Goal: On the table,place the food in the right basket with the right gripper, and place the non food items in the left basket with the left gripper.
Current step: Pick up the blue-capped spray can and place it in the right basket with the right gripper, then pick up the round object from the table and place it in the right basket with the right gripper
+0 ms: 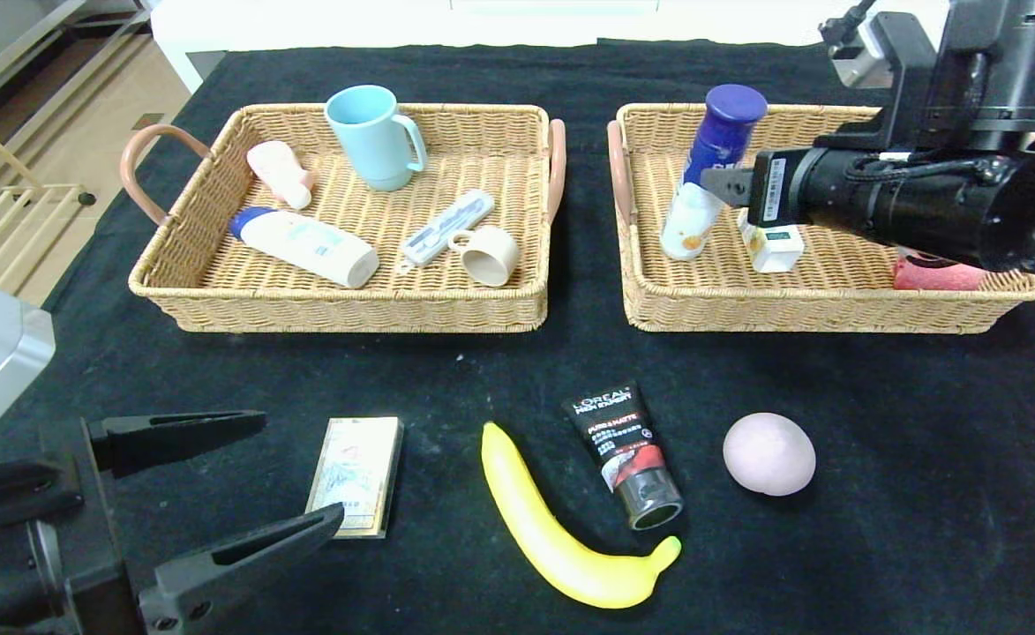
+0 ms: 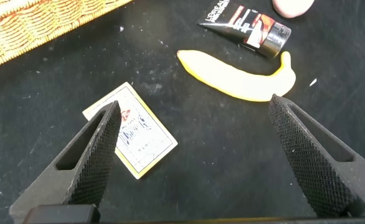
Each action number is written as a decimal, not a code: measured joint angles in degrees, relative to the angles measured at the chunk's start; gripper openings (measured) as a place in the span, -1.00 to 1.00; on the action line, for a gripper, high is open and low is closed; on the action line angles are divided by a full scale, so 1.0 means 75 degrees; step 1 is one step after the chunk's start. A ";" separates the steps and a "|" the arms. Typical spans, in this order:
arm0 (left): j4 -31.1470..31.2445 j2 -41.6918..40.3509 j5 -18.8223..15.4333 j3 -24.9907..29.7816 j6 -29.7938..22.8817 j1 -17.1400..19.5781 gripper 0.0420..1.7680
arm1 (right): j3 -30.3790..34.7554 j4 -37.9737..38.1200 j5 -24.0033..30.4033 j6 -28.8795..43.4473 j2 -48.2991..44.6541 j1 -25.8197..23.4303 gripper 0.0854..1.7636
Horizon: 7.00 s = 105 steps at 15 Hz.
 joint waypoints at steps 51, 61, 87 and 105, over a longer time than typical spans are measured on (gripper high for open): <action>-0.0011 -0.0041 0.0021 0.0033 0.0075 0.0011 0.94 | 0.1175 0.5957 -0.0944 0.3771 -0.0216 0.1603 0.84; -0.0011 -0.0021 0.0021 0.0041 0.0078 0.0015 0.94 | 0.1187 0.5952 -0.0944 0.3816 -0.0033 0.1580 -0.86; -0.0020 0.0115 0.0021 0.0106 0.0086 0.0023 0.94 | -0.1396 0.7665 -0.0965 0.2742 -0.0790 0.1065 -0.86; -0.0033 0.0011 0.0036 0.0076 0.0151 0.0023 0.94 | -0.3621 0.6253 -0.0977 0.1655 0.0691 -0.0839 -0.86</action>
